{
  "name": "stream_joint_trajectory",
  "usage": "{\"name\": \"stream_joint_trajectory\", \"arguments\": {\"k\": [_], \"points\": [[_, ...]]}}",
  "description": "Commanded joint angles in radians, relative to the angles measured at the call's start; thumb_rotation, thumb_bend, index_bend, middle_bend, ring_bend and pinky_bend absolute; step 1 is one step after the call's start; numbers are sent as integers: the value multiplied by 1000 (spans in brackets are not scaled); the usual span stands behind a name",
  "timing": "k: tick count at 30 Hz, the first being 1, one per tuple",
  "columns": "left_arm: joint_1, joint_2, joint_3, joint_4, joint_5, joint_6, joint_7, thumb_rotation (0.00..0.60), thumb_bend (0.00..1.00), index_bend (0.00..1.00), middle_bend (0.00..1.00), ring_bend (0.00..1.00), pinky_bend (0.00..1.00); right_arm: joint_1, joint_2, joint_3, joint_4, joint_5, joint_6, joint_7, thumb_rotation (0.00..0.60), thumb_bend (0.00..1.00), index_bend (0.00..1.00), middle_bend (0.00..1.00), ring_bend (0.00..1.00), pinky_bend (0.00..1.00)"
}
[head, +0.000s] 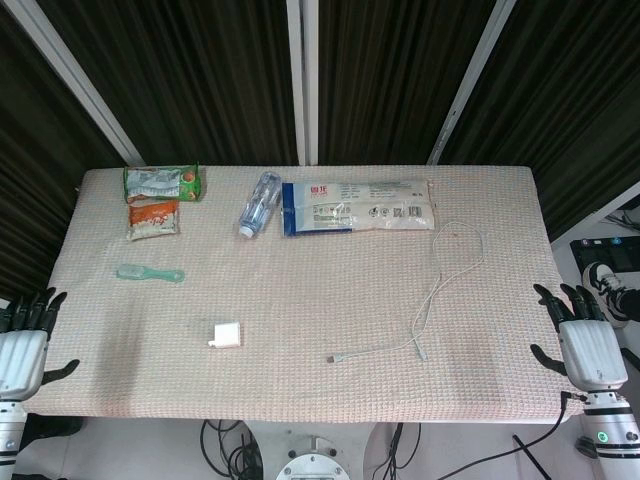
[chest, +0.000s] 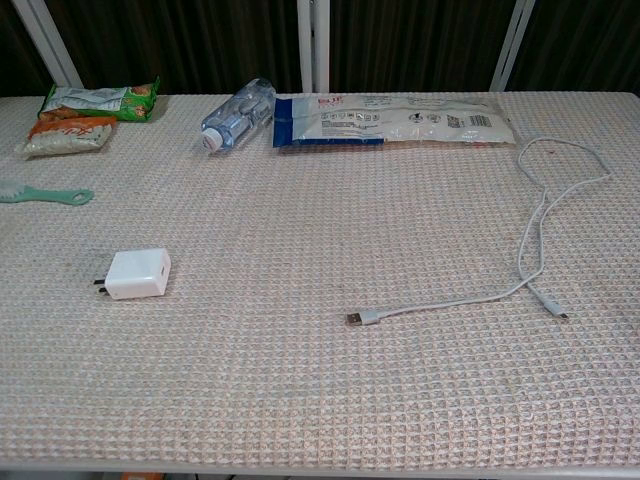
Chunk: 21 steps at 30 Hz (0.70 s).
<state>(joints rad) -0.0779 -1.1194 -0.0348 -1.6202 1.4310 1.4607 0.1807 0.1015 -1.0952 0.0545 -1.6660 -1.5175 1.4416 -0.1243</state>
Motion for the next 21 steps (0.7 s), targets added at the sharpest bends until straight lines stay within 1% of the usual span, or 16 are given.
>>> {"name": "stream_joint_trajectory", "arguments": {"k": [1, 6, 10, 13, 16, 17, 21], "points": [[0, -1, 0, 1, -2, -1, -1, 600, 23, 84, 9, 0, 0, 7, 5, -9, -6, -16, -12, 13, 600, 99, 114, 288, 94, 105], [2, -2, 1, -4, 2, 2, 5, 600, 24, 85, 9, 0, 0, 39, 16, -13, -23, -71, -32, 27, 600, 104, 121, 295, 96, 125], [1, -1, -1, -12, 2, 5, 11, 600, 23, 85, 9, 0, 0, 105, 33, -11, -72, -155, -81, 21, 600, 104, 121, 326, 108, 132], [1, 2, -1, -19, 9, 10, 18, 600, 23, 85, 9, 0, 0, 178, 39, -7, -132, -207, -169, -18, 600, 102, 122, 339, 108, 132], [2, 4, -1, -26, 12, 16, 28, 600, 23, 85, 9, 0, 0, 261, 17, 2, -191, -230, -286, -77, 600, 102, 135, 339, 108, 132], [4, 5, -1, -30, 11, 18, 34, 600, 23, 84, 9, 0, 0, 294, 0, 8, -208, -229, -335, -107, 600, 102, 144, 332, 108, 133], [9, 4, 1, -37, 8, 24, 45, 600, 24, 85, 9, 0, 0, 381, -88, 29, -230, -189, -471, -218, 600, 105, 171, 306, 108, 135]]}}
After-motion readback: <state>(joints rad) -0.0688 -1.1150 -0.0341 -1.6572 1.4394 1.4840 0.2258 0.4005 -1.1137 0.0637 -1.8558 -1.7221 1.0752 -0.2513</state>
